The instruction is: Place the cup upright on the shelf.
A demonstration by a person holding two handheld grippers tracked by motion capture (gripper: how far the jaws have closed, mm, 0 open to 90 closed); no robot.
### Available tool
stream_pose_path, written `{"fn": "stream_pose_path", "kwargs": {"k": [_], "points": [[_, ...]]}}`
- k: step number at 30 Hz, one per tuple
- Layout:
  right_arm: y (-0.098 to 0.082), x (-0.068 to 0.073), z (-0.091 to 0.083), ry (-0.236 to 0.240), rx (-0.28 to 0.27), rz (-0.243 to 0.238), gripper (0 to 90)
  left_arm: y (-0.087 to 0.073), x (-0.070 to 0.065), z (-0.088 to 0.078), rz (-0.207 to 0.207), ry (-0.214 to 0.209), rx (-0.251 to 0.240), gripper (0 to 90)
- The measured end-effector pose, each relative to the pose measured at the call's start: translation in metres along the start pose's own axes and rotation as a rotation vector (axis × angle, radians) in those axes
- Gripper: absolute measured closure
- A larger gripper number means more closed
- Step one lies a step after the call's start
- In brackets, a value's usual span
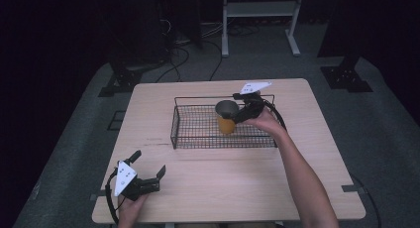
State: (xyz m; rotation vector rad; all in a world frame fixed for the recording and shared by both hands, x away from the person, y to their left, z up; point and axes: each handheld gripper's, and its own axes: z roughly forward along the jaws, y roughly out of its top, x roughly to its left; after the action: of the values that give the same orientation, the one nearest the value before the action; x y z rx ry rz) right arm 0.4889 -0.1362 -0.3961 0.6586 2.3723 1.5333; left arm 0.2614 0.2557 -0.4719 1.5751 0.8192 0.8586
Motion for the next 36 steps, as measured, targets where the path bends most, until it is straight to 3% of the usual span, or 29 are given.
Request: {"fn": "stream_pose_path", "kwargs": {"k": [21,36], "points": [[0.013,0.003,-0.033,0.0,-0.066,0.0,0.0,0.0,0.0,-0.001,-0.001,-0.001,-0.001,0.0],[0.018,0.009,-0.051,0.003,-0.056,-0.008,0.0,0.0,0.0,-0.001,-0.001,-0.001,0.0,0.0]]}}
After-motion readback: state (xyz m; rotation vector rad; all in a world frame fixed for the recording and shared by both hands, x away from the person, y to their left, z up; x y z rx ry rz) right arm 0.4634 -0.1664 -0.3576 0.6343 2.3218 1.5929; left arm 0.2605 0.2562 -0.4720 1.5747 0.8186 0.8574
